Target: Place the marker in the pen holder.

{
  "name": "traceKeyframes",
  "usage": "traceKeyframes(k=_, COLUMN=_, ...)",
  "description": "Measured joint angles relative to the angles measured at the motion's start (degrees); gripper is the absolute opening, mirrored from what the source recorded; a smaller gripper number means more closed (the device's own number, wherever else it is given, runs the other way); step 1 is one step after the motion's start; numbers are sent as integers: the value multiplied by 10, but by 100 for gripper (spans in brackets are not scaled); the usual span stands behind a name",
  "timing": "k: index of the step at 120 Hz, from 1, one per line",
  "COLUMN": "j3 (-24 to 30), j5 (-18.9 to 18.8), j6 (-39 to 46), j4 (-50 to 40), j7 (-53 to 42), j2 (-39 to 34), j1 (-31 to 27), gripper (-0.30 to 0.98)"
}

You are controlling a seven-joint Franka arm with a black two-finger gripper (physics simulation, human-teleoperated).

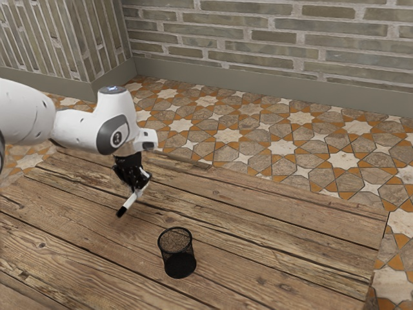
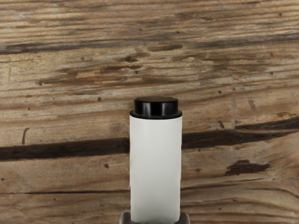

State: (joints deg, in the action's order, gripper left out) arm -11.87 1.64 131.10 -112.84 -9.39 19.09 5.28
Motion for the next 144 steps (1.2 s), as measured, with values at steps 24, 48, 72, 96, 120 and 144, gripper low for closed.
traceKeyframes(k=24, j3=66, j5=6, j6=9, j4=-2, j7=9, j2=-71, j1=1, gripper=-9)
traceKeyframes(k=48, j3=139, j5=11, j6=140, j4=-103, j7=16, j2=-152, j1=4, gripper=-9)
traceKeyframes(k=72, j3=183, j5=18, j6=298, j4=-210, j7=17, j2=-225, j1=21, gripper=-10)
traceKeyframes(k=96, j3=195, j5=34, j6=390, j4=-305, j7=8, j2=-296, j1=0, gripper=-10)
traceKeyframes(k=120, j3=231, j5=60, j6=467, j4=-383, j7=-2, j2=-330, j1=1, gripper=-10)
traceKeyframes(k=144, j3=259, j5=76, j6=521, j4=-432, j7=-12, j2=-349, j1=1, gripper=-10)
